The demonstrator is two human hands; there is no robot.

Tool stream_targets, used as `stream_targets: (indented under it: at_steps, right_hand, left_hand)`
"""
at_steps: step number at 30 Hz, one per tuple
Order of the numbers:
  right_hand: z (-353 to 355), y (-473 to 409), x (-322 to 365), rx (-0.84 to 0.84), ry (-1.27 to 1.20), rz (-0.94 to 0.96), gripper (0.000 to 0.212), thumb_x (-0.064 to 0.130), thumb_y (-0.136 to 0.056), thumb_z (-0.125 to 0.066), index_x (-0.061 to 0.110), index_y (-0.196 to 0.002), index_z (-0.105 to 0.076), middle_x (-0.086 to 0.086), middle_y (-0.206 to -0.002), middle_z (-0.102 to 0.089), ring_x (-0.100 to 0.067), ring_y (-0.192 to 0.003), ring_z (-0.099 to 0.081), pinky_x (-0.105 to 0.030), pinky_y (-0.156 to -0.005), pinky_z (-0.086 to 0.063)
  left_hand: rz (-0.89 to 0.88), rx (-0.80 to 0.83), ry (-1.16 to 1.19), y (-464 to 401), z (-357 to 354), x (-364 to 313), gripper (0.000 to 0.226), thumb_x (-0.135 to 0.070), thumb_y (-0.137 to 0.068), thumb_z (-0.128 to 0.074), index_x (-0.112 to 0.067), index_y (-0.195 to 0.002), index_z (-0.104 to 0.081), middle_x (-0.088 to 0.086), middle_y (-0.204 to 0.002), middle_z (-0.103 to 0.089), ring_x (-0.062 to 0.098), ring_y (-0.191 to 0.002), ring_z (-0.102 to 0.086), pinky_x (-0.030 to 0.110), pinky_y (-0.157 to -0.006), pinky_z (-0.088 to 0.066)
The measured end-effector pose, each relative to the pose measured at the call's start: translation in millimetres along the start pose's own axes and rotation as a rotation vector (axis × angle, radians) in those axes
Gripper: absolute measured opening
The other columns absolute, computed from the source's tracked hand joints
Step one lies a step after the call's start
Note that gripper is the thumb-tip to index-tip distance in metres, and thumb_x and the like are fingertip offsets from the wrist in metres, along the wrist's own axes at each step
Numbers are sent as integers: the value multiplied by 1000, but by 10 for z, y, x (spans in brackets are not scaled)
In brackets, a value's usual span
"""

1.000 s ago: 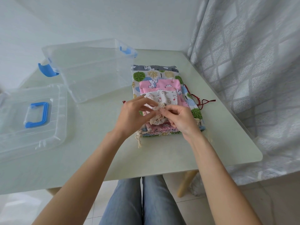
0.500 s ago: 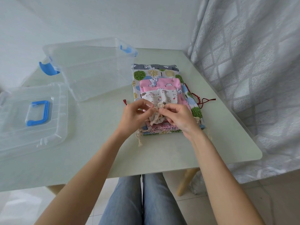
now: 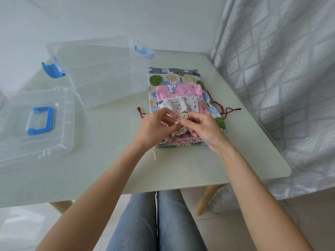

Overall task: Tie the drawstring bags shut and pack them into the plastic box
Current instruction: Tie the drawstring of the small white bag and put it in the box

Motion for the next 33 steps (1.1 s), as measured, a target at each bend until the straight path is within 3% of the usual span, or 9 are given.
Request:
stream_targets:
  at_steps: [3, 5, 8, 13, 17, 22, 27, 30, 33]
  right_hand:
    - [38, -29, -15, 57, 41, 2, 11, 20, -92, -57, 19, -86, -66, -2, -63, -38, -8, -51, -30, -19, -44, -26]
    - [53, -50, -18, 104, 42, -7, 12, 22, -93, -55, 17, -86, -63, -8, -70, -39, -8, -52, -30, -21, -46, -25]
    - [103, -73, 11, 194, 51, -31, 8, 17, -92, -56, 15, -87, -61, -2, -71, -49, -8, -52, -33, -19, -46, -26]
    - [192, -122, 78, 279, 56, -36, 10, 7, -84, -65, 16, -82, -62, 3, -70, -57, -8, -55, -41, -16, -46, -32]
    - [203, -154, 126, 280, 182, 100, 16, 2, -80, -69, 16, -80, -61, 7, -74, -59, -1, -66, -56, -15, -67, -47]
    - [195, -134, 171, 104, 540, 403, 12, 11, -79, -72, 22, -83, -68, 15, -73, -63, 1, -68, -56, -19, -66, -45]
    - [98, -82, 147, -108, 937, 650, 5, 16, -80, -63, 15, -85, -66, 6, -81, -65, -10, -70, -57, -39, -75, -51]
    - [67, -41, 132, -232, 953, 765, 9, 18, -82, -57, 12, -83, -65, 2, -80, -65, -17, -74, -60, -37, -76, -50]
    - [81, -21, 82, -243, 906, 873, 5, 12, -84, -64, 8, -83, -67, -2, -81, -65, -20, -76, -60, -34, -73, -50]
  left_hand:
    - [15, 22, 44, -1, -45, 7, 19, -16, -76, -74, -16, -91, -62, -9, -71, -69, 8, -57, -59, 25, -63, -51]
    - [-12, 43, 71, -8, -65, -1, 19, -13, -77, -72, -15, -91, -61, -10, -72, -68, 10, -60, -61, 23, -62, -51]
    - [-66, 98, 103, -17, -80, -3, 21, -7, -79, -69, -17, -92, -57, -7, -78, -68, 5, -68, -62, 15, -66, -48]
    - [-97, 206, 200, -52, -58, 5, 18, -4, -84, -65, -10, -96, -52, -4, -83, -65, 6, -75, -61, 25, -74, -51]
    - [-68, 265, 288, -58, -43, -6, 18, 0, -86, -61, -10, -89, -48, 2, -82, -62, 10, -75, -60, 19, -69, -50]
    - [30, 284, 370, -75, -43, 40, 12, 0, -89, -57, -9, -86, -49, 5, -78, -58, 3, -64, -56, 15, -60, -47]
    - [34, 198, 314, -97, -48, 69, 10, -8, -86, -65, -12, -82, -56, 5, -76, -62, 9, -63, -57, 25, -61, -50]
    - [17, 137, 376, -72, -28, 19, 5, -10, -88, -62, -12, -85, -59, 1, -75, -61, 4, -61, -55, 18, -61, -46]
    - [28, 143, 371, -62, -13, 21, 12, -10, -93, -55, -16, -98, -63, -9, -87, -64, 6, -74, -59, 16, -70, -48]
Point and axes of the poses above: each hand's wrist, its own y-axis away from the middle knuckle, its own z-axis out of the back of the hand, x = y × z, the point moved 2 cm from there along -y, towards the middle knuckle
